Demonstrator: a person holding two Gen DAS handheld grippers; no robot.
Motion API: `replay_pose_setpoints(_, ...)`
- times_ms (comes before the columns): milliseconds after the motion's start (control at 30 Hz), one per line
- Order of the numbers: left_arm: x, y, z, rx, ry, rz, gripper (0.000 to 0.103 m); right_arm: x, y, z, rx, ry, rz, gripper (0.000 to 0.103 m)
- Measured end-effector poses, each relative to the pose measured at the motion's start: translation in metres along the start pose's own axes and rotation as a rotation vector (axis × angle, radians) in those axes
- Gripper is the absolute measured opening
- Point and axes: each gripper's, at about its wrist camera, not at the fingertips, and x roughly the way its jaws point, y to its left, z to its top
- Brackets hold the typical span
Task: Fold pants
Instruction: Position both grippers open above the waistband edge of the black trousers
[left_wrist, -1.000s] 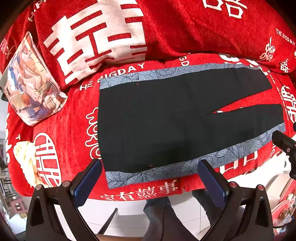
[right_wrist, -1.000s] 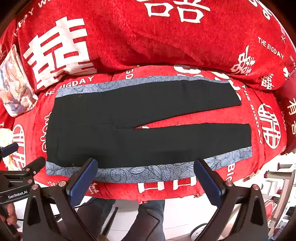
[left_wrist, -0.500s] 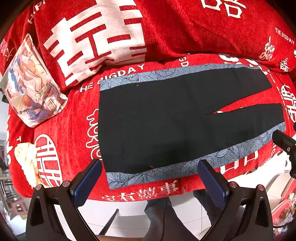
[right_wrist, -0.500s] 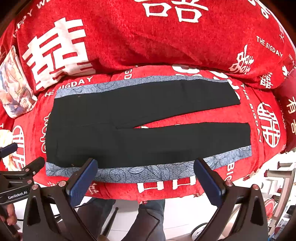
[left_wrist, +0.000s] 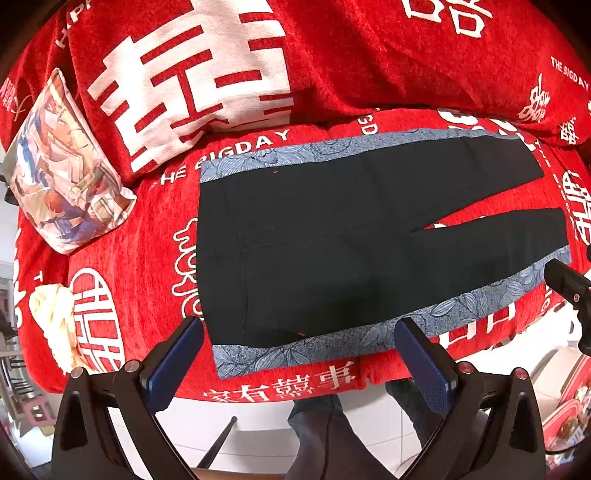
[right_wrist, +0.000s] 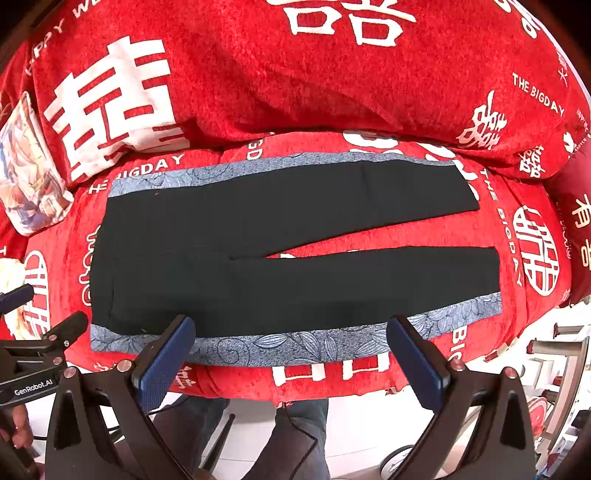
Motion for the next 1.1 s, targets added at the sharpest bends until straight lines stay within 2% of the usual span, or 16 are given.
replay_pose_setpoints(567,-0.007,0.001,0.005,0.0,-0.043,0.013,0.103,-0.004,-0.009,0.003,-0.001,-0.018,-0.008,0.103)
replay_pose_setpoints(667,-0.006,-0.001,0.006,0.003,0.027,0.003,0.103,-0.006,-0.009,0.002,-0.005,-0.033,-0.015,0.103)
replay_pose_setpoints(833,-0.008,-0.004,0.005,0.005,0.013,0.037,0.103,-0.008,-0.01,0.001,-0.002,-0.044,-0.011,0.103)
replay_pose_setpoints(1100,-0.002,-0.011,-0.001,-0.025,0.049,0.044,0.103,-0.003,-0.011,-0.01,-0.021,-0.032,0.004,0.103)
